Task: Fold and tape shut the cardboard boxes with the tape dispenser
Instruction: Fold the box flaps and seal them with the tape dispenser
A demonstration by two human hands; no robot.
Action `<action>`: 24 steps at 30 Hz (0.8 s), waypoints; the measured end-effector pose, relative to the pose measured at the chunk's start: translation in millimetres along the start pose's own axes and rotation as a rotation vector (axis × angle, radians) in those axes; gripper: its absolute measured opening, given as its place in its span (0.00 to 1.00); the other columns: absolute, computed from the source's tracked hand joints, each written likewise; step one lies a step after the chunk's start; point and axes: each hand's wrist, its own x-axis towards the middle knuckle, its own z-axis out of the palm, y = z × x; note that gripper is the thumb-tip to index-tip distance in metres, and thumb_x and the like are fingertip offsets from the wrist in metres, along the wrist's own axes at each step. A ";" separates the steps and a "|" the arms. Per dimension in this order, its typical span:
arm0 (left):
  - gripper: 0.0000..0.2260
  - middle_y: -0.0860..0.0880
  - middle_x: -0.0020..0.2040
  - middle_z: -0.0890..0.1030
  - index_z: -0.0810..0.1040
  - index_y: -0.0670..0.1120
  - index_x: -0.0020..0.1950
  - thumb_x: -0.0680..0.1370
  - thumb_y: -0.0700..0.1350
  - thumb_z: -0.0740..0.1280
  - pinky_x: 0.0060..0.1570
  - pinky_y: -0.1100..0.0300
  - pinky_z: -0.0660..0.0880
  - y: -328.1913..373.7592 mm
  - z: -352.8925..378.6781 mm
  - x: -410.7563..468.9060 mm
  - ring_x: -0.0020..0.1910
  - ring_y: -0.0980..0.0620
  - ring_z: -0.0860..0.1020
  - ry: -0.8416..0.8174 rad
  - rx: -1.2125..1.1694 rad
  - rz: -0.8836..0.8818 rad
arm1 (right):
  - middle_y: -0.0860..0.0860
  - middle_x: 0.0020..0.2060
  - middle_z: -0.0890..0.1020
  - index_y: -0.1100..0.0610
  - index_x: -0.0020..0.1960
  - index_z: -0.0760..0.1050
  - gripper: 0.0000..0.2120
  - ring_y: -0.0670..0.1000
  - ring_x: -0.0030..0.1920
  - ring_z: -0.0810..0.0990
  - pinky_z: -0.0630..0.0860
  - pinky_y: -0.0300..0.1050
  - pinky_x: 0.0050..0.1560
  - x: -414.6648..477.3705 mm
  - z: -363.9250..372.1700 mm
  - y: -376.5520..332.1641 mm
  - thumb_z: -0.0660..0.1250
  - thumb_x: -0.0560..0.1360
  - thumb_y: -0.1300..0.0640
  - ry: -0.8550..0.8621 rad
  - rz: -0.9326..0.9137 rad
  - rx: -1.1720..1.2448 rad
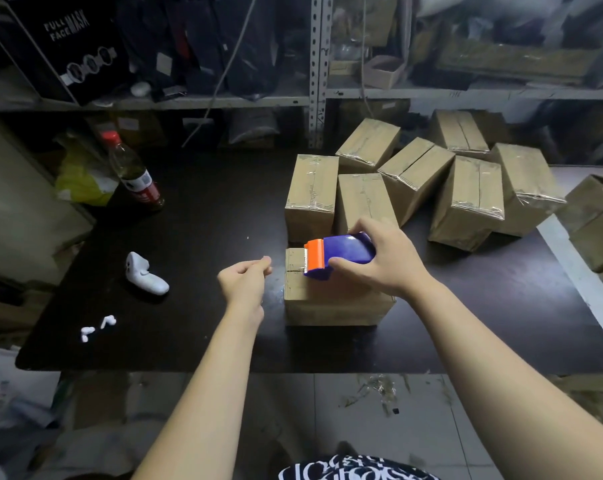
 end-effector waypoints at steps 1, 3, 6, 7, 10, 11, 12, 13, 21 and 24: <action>0.05 0.47 0.40 0.84 0.84 0.43 0.42 0.77 0.40 0.75 0.49 0.55 0.80 -4.6 1.6 2.5 0.42 0.51 0.82 0.002 0.014 -0.021 | 0.38 0.45 0.77 0.46 0.52 0.72 0.26 0.43 0.47 0.74 0.74 0.44 0.44 0.6 0.9 0.7 0.72 0.67 0.28 -0.016 0.002 -0.015; 0.04 0.46 0.43 0.85 0.84 0.44 0.43 0.77 0.42 0.75 0.46 0.56 0.79 -16.6 5.7 5.5 0.47 0.49 0.83 -0.014 0.048 -0.072 | 0.40 0.49 0.80 0.46 0.54 0.72 0.27 0.44 0.50 0.75 0.76 0.44 0.47 0.8 3.2 2.1 0.73 0.67 0.28 -0.041 0.014 -0.039; 0.06 0.47 0.45 0.85 0.85 0.45 0.46 0.79 0.47 0.74 0.36 0.59 0.74 -30.3 13.7 5.9 0.50 0.47 0.83 -0.084 0.142 -0.088 | 0.42 0.52 0.80 0.46 0.55 0.71 0.27 0.45 0.52 0.75 0.75 0.43 0.48 -0.4 4.4 1.5 0.74 0.68 0.29 -0.050 0.020 -0.049; 0.08 0.48 0.44 0.85 0.84 0.45 0.47 0.79 0.49 0.73 0.34 0.60 0.72 -30.2 15.4 6.0 0.50 0.47 0.83 -0.111 0.186 -0.072 | 0.42 0.52 0.80 0.46 0.56 0.72 0.27 0.44 0.53 0.74 0.74 0.42 0.47 -0.3 4.3 1.4 0.75 0.68 0.30 -0.046 0.019 -0.043; 0.15 0.49 0.48 0.81 0.79 0.49 0.53 0.78 0.60 0.71 0.39 0.57 0.73 -23.3 10.8 11.8 0.53 0.46 0.80 -0.162 0.399 -0.049 | 0.41 0.51 0.80 0.48 0.55 0.73 0.26 0.43 0.51 0.73 0.70 0.37 0.46 0.1 4.2 1.3 0.75 0.69 0.32 -0.016 0.026 -0.018; 0.18 0.49 0.52 0.79 0.77 0.51 0.56 0.77 0.62 0.72 0.41 0.56 0.73 -22.2 6.8 14.2 0.55 0.46 0.78 -0.167 0.454 -0.069 | 0.41 0.50 0.79 0.48 0.55 0.74 0.26 0.43 0.51 0.73 0.69 0.37 0.45 0.3 4.5 1.8 0.75 0.69 0.32 -0.012 0.026 -0.008; 0.18 0.50 0.54 0.78 0.76 0.51 0.58 0.76 0.61 0.72 0.43 0.55 0.73 -19.6 3.6 13.3 0.56 0.47 0.77 -0.161 0.474 -0.059 | 0.40 0.49 0.78 0.49 0.55 0.74 0.25 0.44 0.50 0.73 0.69 0.36 0.45 0.3 5.0 1.9 0.74 0.70 0.32 -0.007 0.021 -0.003; 0.17 0.50 0.55 0.79 0.78 0.50 0.59 0.77 0.59 0.73 0.44 0.55 0.73 -17.2 3.4 11.4 0.57 0.48 0.77 -0.141 0.460 -0.007 | 0.40 0.48 0.78 0.49 0.55 0.74 0.25 0.44 0.50 0.72 0.69 0.36 0.46 0.8 5.9 1.9 0.73 0.70 0.32 -0.001 0.019 0.001; 0.13 0.50 0.54 0.85 0.85 0.45 0.61 0.81 0.51 0.72 0.36 0.65 0.71 -7.6 41.6 -16.9 0.49 0.56 0.78 -0.131 0.257 0.144 | 0.43 0.50 0.83 0.49 0.60 0.81 0.17 0.47 0.55 0.79 0.76 0.38 0.46 8.5 -14.2 7.6 0.72 0.75 0.44 -0.111 0.166 0.184; 0.12 0.48 0.55 0.85 0.85 0.44 0.60 0.82 0.50 0.71 0.36 0.64 0.72 -7.3 45.4 -12.5 0.50 0.55 0.79 -0.126 0.309 0.180 | 0.41 0.55 0.83 0.47 0.65 0.80 0.22 0.45 0.56 0.79 0.77 0.35 0.43 10.0 -24.9 16.3 0.75 0.74 0.40 -0.260 0.216 0.222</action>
